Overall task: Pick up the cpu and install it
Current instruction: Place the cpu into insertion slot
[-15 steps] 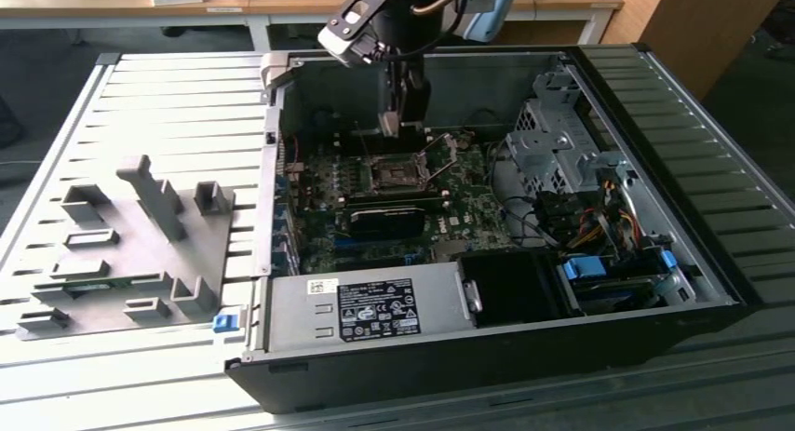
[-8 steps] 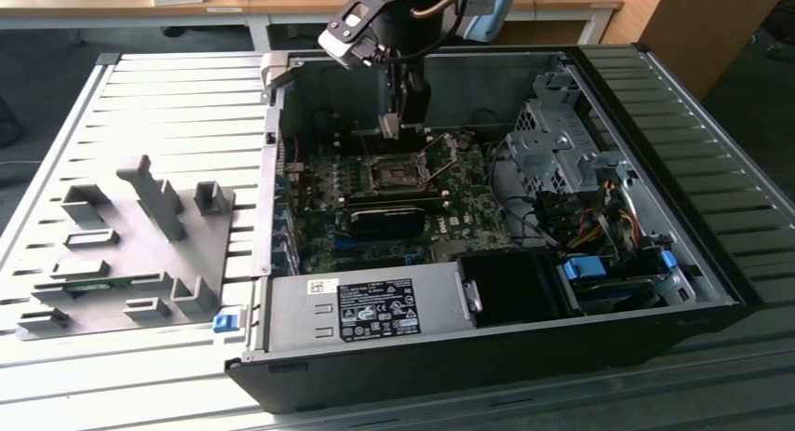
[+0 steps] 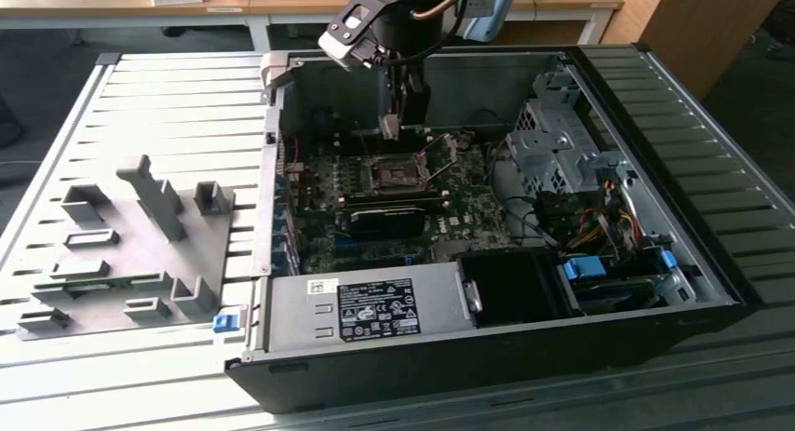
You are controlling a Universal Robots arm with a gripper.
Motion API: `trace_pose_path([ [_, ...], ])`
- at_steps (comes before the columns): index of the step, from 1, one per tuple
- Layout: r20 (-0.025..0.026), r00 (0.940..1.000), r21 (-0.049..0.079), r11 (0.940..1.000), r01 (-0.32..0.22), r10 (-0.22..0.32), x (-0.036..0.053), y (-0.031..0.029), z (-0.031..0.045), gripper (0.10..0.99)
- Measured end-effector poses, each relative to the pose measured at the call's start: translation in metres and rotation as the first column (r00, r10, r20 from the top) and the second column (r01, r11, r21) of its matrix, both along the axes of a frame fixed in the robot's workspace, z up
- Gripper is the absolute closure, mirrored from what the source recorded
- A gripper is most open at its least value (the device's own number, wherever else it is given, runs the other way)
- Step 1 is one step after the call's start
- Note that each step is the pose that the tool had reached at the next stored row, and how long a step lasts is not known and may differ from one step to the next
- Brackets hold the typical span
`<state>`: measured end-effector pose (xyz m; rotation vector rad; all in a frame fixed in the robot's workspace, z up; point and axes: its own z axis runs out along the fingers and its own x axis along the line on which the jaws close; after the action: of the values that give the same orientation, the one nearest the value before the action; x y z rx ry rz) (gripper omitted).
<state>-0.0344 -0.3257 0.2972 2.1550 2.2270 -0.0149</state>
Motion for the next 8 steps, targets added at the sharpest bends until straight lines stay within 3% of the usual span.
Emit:
trace_pose_path([
  [8, 0.0000, 1.0000, 0.000, 1.0000, 0.000, 0.000, 0.0000, 0.0003, -0.0049, 0.541],
])
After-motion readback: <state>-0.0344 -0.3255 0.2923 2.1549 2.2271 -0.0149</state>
